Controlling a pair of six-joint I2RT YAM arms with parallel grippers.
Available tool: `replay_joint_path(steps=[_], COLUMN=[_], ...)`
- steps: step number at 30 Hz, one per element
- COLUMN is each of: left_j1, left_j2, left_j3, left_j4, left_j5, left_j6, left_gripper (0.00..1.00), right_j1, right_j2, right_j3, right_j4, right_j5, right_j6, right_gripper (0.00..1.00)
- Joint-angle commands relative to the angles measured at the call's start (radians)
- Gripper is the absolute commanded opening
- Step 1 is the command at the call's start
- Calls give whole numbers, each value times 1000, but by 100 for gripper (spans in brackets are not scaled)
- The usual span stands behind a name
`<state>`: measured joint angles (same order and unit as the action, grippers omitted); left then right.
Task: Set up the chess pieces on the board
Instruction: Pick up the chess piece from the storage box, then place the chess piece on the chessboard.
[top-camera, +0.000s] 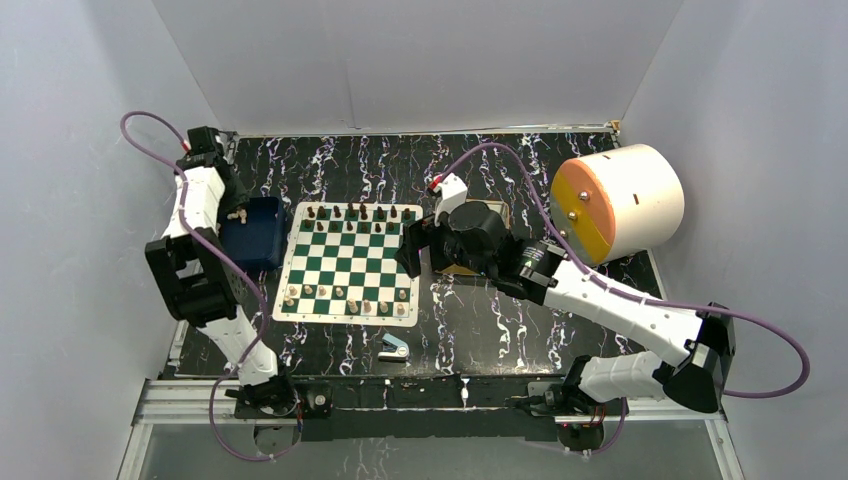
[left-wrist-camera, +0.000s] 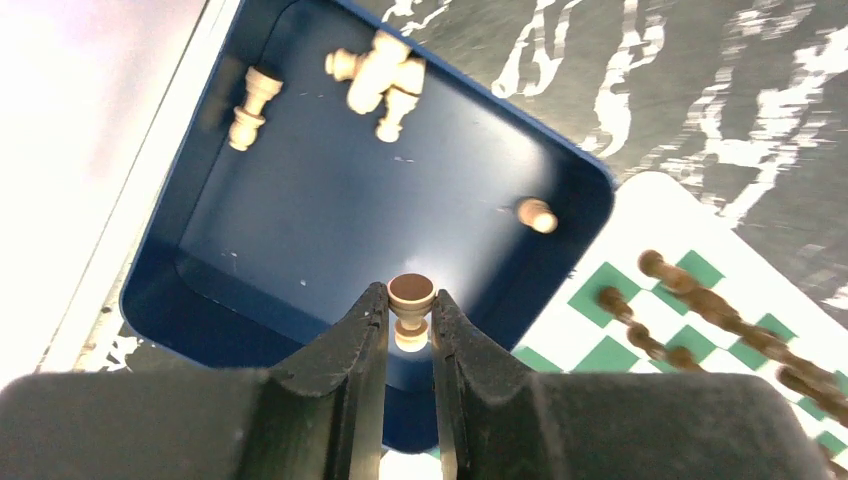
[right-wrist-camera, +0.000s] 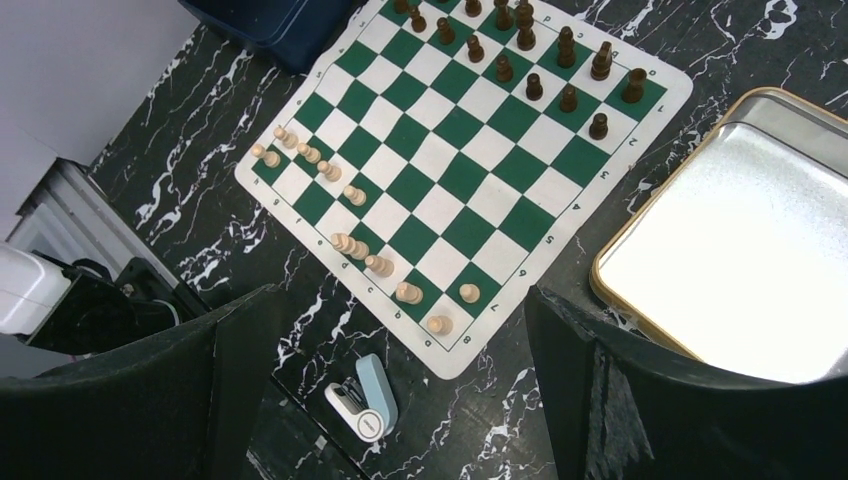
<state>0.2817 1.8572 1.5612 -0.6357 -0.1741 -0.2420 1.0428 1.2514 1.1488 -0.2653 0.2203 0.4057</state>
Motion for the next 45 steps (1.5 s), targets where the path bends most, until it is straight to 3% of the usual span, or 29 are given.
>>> replay_joint_path(steps=[1,8,11,18,29,37,45], left_j1=[4,3,4,1,-126,-205,-228], left_j2=[-121,-214,-276,-414,-550,-581,-602], left_j3=[-11,-114,-223,-488,-649,-670,-697], left_j4=[-13,40,116,369,526,582,669], left_j5=[147,457,602,838,902,924,955], left_j6=[-89,-256,-361,-738,-928,-990,-1057], left_gripper=[6,4,4,7,7,7,7], right_j1=[-4,-3,-2,-2,-1,-2,-1], right_j2=[-56,-45,-37,-3,249,421,509], right_j3=[6,-7,10,-51,50,125,145], right_j4=[25,65,74,330,500,645,819], right_j5=[54,20,23,14,-35,-20,69], right_j6=[67,-15,33,129,115,38,-23], right_gripper=[99,99,98,86,56,45,43])
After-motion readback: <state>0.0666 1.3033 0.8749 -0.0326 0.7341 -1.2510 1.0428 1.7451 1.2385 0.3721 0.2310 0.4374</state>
